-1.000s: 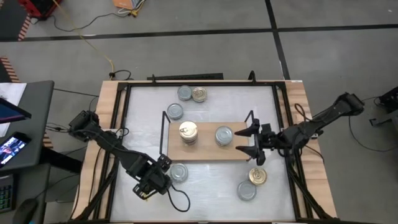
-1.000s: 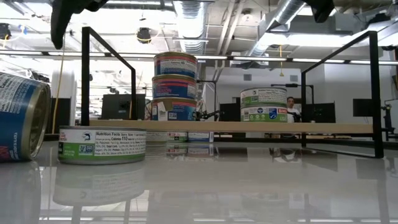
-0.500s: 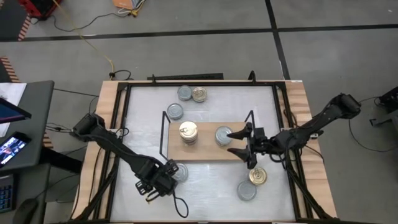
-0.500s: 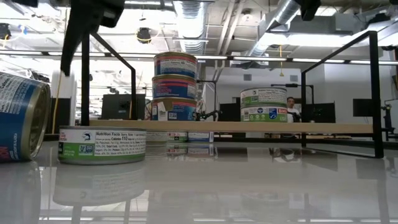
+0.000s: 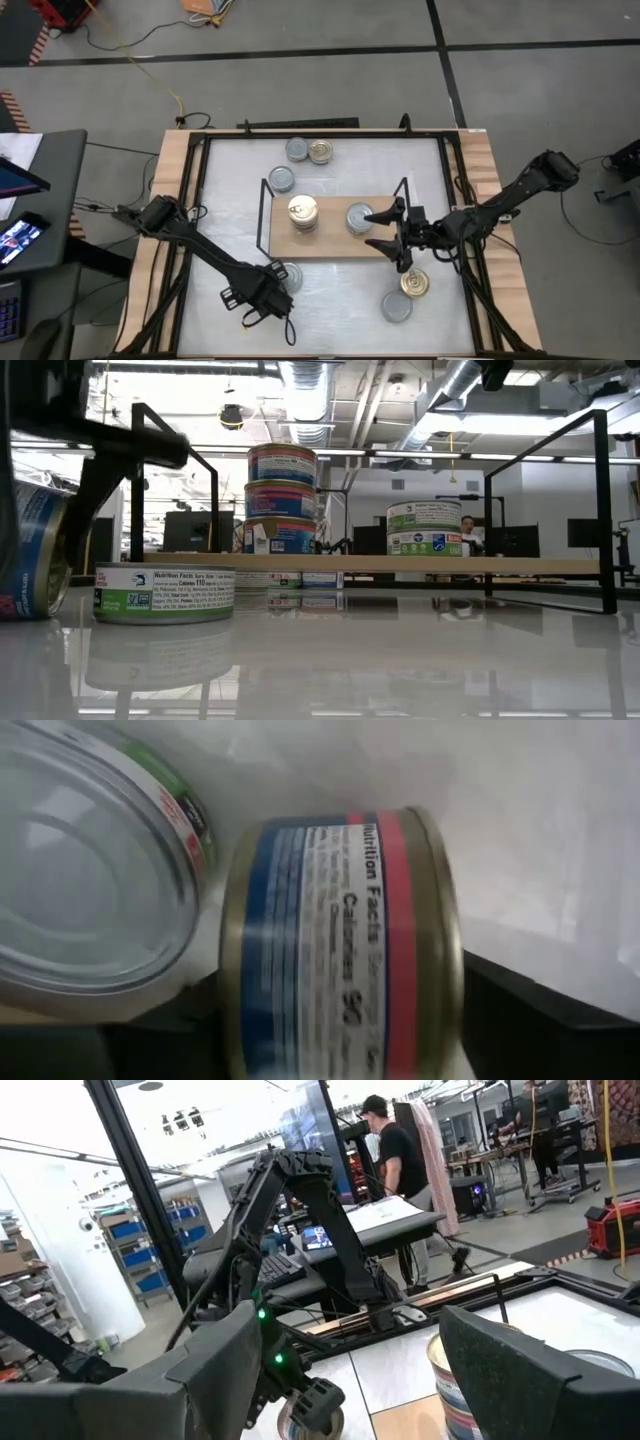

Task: Stack canned seafood by type on shelf
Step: Stack the blue tuna can on top of the blue tuna can on the shelf

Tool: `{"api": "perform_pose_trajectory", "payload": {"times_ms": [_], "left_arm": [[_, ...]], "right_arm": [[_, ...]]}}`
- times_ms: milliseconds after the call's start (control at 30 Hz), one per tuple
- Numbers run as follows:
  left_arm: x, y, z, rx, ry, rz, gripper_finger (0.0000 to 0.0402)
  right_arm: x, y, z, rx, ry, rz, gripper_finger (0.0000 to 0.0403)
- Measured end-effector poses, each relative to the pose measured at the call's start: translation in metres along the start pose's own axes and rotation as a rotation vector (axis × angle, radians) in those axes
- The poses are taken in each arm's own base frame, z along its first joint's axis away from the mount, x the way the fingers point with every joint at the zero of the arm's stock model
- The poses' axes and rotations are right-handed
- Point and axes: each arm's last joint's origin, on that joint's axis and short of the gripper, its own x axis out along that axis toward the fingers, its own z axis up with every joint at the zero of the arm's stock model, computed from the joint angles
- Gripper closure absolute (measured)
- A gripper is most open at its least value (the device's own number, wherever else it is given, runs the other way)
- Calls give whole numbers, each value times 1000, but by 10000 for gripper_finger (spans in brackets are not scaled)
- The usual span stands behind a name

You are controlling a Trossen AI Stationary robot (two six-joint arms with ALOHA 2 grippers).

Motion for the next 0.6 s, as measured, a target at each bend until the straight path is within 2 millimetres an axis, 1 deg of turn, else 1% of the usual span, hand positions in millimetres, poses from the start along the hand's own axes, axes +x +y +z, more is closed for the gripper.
{"api": "perform_pose_trajectory", "payload": {"times_ms": [67, 167, 200, 400, 500, 600], "left_arm": [[2, 0, 0, -1, 14, 3, 169], [1, 1, 0, -2, 20, 11, 220], [0, 1, 0, -7, 22, 10, 232], [-19, 5, 1, -78, 17, 18, 232], [-39, 11, 3, -120, -25, 31, 232], [-63, 21, 1, -170, -115, 32, 232]], "right_arm": [[0, 0, 0, -3, 0, 0, 74], [0, 0, 0, -19, -1, 0, 74], [0, 0, 0, -22, -2, 0, 74], [-1, 0, 3, -22, -10, 1, 74], [-2, -1, 5, -30, -18, 3, 74], [-3, 0, 5, -35, -18, 7, 74]]}}
